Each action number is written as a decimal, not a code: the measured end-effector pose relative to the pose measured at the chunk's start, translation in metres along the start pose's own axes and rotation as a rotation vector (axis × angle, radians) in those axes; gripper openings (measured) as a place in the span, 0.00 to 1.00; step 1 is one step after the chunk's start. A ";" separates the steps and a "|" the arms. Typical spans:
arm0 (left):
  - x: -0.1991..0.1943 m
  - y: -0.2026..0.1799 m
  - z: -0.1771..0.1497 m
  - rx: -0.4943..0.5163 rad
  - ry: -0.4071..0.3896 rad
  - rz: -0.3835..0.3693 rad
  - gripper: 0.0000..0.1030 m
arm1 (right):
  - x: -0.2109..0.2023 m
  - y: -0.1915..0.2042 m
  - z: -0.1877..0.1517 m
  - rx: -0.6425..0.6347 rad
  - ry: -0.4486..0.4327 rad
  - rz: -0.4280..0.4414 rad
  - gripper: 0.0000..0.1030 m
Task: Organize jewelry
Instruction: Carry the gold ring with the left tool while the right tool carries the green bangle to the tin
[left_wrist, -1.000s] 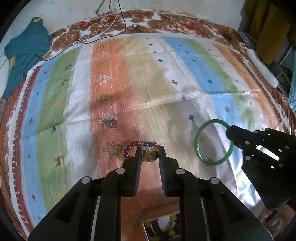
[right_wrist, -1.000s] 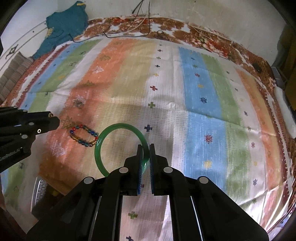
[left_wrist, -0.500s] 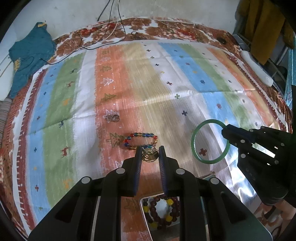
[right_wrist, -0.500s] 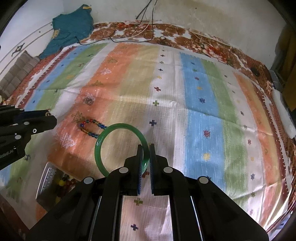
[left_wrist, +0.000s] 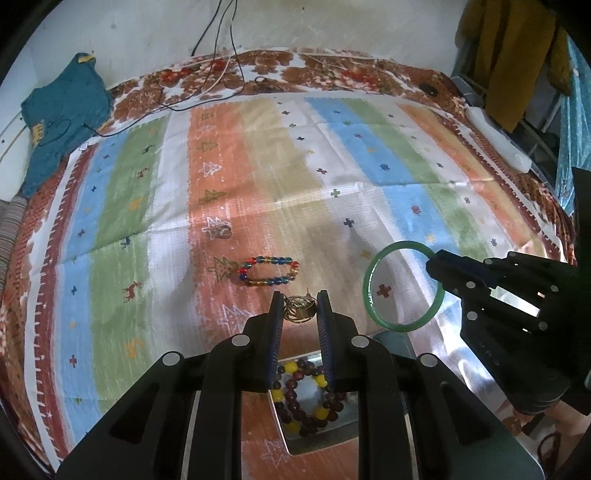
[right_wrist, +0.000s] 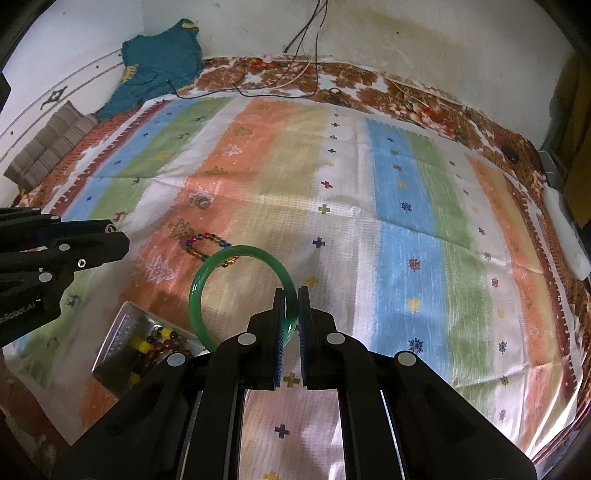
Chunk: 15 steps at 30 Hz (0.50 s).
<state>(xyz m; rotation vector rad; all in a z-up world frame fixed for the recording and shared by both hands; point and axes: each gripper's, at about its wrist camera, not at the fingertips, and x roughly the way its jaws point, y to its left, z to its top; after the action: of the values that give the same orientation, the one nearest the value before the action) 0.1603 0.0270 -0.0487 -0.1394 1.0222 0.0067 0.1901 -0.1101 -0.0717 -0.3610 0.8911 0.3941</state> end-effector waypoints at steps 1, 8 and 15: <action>-0.002 -0.001 -0.002 0.003 -0.003 0.000 0.17 | -0.001 0.000 -0.001 -0.001 -0.002 0.001 0.08; -0.016 -0.008 -0.013 0.011 -0.025 -0.012 0.17 | -0.015 0.005 -0.008 -0.011 -0.023 0.020 0.08; -0.026 -0.014 -0.027 0.023 -0.035 -0.025 0.17 | -0.024 0.013 -0.019 -0.026 -0.026 0.034 0.08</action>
<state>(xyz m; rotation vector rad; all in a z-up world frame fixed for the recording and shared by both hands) 0.1246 0.0113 -0.0390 -0.1310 0.9854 -0.0251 0.1577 -0.1121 -0.0648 -0.3638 0.8681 0.4411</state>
